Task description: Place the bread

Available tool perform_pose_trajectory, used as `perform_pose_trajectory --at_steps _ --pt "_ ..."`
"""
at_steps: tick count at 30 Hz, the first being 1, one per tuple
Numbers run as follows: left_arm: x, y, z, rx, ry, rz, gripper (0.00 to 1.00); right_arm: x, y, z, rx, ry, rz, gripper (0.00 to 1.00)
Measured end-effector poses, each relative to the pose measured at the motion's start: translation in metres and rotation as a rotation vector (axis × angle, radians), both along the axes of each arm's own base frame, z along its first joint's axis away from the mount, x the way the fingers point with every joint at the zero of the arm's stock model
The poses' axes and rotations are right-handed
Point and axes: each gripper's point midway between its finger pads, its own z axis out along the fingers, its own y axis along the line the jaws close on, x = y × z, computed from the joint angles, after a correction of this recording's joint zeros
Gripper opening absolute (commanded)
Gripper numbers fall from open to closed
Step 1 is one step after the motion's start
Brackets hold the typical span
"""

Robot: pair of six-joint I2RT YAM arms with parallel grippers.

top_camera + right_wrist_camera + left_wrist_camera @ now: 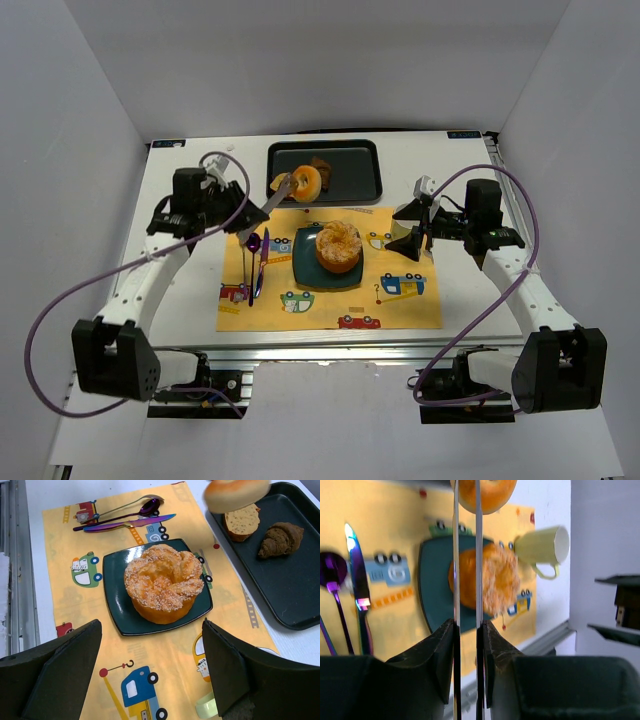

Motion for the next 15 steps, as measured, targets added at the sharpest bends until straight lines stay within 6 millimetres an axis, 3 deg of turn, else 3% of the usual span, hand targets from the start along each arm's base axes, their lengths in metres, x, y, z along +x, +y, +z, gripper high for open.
perform_pose_trajectory --at_steps 4,8,15 --pt "-0.044 0.001 -0.01 -0.04 0.055 -0.006 0.0 0.0 0.0 0.0 0.001 0.002 0.002 0.85" --pt "-0.078 -0.001 -0.003 -0.093 0.057 -0.017 0.0 -0.001 0.001 0.0 0.003 0.004 0.006 0.85" --pt "-0.103 -0.008 0.018 -0.177 0.03 -0.061 0.0 -0.002 0.001 0.0 0.006 0.006 0.011 0.85"
